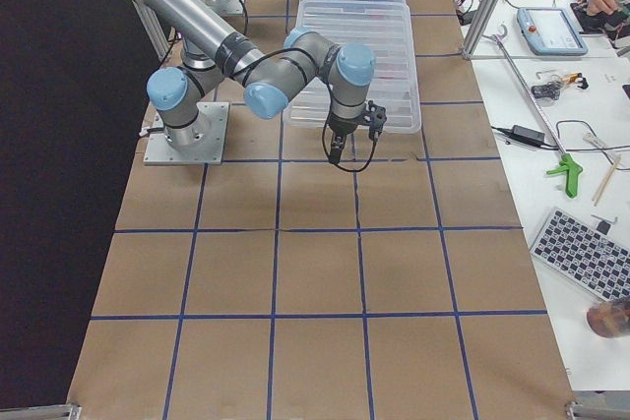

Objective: Place red block in blue tray from box

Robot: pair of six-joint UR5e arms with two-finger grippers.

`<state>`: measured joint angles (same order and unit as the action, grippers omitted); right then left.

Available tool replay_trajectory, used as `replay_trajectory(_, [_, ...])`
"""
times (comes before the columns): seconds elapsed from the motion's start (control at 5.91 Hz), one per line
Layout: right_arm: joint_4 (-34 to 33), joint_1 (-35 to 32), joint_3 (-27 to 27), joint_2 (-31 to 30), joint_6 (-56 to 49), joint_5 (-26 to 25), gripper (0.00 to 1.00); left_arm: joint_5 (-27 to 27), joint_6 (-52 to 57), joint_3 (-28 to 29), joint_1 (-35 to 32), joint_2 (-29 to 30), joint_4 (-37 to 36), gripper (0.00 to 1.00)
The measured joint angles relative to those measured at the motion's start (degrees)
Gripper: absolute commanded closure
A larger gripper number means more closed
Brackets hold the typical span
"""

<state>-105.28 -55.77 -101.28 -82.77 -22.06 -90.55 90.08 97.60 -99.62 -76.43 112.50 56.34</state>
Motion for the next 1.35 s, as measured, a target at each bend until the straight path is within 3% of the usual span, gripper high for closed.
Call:
replay_trajectory(0.68, [-0.08,-3.06,-1.92,-0.42,0.09,0.23,0.0,-2.75,-21.83,21.01,-6.91,-2.15,25.54,0.04])
replay_trajectory(1.35, [-0.08,-6.78,-2.96,-0.46,0.32,1.1,0.0,-2.73,-55.41,25.42,-15.05,-6.95,29.64,0.02])
